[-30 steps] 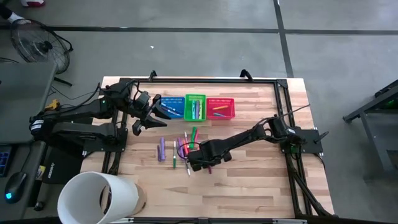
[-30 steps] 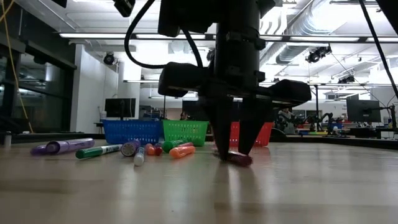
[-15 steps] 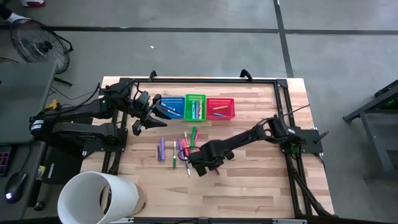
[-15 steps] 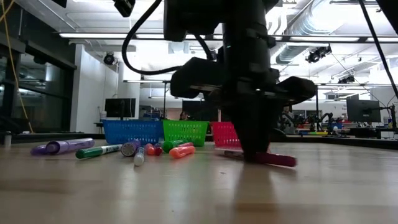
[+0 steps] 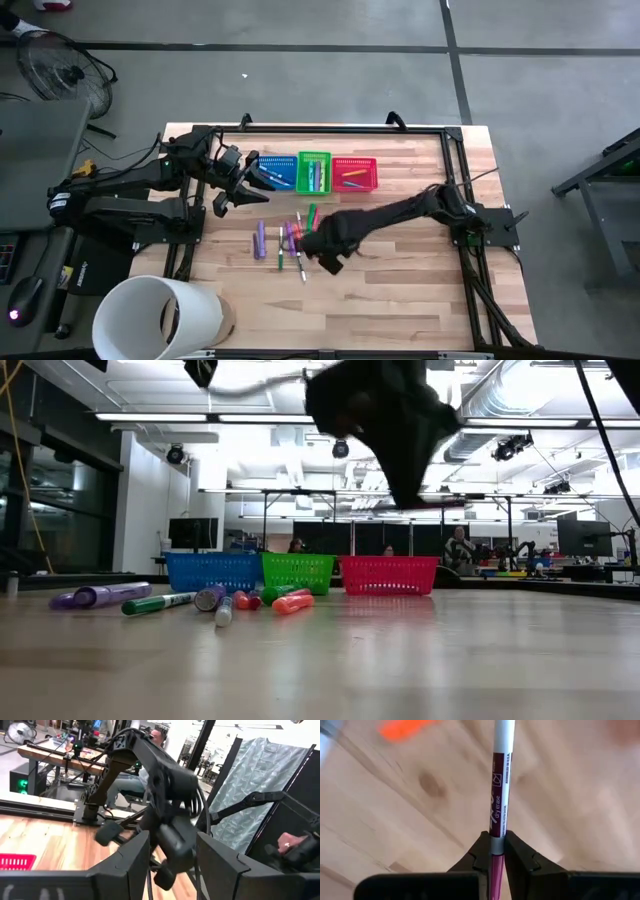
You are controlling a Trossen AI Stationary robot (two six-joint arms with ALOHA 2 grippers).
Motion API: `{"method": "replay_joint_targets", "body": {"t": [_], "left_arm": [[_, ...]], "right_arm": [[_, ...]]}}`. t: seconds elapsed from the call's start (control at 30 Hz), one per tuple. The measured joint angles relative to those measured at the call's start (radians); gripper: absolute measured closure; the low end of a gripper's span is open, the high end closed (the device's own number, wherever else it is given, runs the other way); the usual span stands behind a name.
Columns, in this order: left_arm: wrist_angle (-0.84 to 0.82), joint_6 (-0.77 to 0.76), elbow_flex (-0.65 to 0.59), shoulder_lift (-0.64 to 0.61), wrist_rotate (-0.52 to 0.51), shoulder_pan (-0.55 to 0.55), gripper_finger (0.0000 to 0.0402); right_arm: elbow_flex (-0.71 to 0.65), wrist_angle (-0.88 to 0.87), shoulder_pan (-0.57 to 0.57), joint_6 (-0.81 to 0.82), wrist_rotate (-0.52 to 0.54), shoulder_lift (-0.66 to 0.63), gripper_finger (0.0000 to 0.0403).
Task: Pick & Place Markers
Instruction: Put the purple marker into the blue bin
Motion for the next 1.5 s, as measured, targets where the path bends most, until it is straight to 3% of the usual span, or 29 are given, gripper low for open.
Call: {"method": "replay_joint_targets", "body": {"t": [0.2,0.37,0.6,0.7,0.77,1.13,1.5], "left_arm": [[0.004,-0.009,0.000,0.000,-0.060,0.000,0.0243],[0.032,-0.025,0.000,-0.001,-0.126,0.000,0.0243],[0.010,-0.024,0.000,0.003,-0.268,0.000,0.0243],[-0.012,-0.018,0.000,0.004,-0.351,0.000,0.0243],[-0.015,0.005,0.001,0.018,-0.394,0.000,0.0243],[-0.016,0.055,0.001,0.108,-0.508,0.000,0.0243],[0.270,0.027,0.000,0.248,-0.520,0.000,0.0243]], "right_arm": [[0.132,-0.002,-0.110,-0.345,0.103,0.001,0.0382],[0.169,0.031,-0.223,-0.552,0.127,0.001,0.0382],[0.168,0.041,-0.315,-0.746,0.119,-0.001,0.0382],[0.167,0.034,-0.344,-0.824,0.050,-0.017,0.0382],[0.168,0.025,-0.361,-0.857,0.016,-0.033,0.0382],[0.169,0.096,-0.417,-0.942,0.040,-0.215,0.0382],[0.169,0.305,-0.415,-1.035,-0.043,-0.324,0.0382]]}}
